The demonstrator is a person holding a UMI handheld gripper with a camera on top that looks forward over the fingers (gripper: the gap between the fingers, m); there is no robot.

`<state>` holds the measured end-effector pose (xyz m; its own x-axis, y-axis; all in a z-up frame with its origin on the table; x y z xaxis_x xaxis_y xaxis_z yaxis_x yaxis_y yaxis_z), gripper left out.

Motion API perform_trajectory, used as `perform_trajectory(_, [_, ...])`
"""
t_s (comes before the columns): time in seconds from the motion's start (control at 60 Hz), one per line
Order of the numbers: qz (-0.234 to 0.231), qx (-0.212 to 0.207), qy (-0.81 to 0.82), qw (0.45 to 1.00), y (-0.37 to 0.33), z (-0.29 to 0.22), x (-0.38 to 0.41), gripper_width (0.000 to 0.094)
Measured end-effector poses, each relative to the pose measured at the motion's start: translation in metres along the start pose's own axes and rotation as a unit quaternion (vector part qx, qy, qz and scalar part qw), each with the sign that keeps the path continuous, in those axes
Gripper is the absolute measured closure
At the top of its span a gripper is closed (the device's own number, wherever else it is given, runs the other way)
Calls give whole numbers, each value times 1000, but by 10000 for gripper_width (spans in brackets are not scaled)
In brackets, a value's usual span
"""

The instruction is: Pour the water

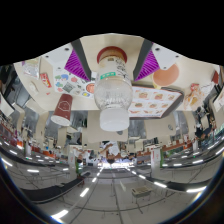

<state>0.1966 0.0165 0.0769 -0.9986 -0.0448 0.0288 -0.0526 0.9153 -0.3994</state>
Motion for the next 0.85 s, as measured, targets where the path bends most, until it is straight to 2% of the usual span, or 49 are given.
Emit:
perform_trajectory(0.033, [4, 9, 1, 1000, -9, -1, -1, 123])
perform_trajectory(0.1, [17, 19, 3, 1000, -32, -6, -1, 81])
perform_trajectory(0.3, [27, 62, 25, 997, -122, -23, 14, 92])
perform_trajectory(0.467, [39, 73, 15, 996, -191, -30, 31, 92])
perform_trajectory(0.85, [65, 86, 6, 994, -250, -20, 42, 94])
Point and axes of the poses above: the point between the fingertips, and its own axes, seen from behind it with the camera up: x to the left, z down, y forward, the way the camera looks, the point moved 3 cm from there along -y, backward, against the way the camera looks, and after that the axes turned 6 degrees about -x, right-handed, at the moved point
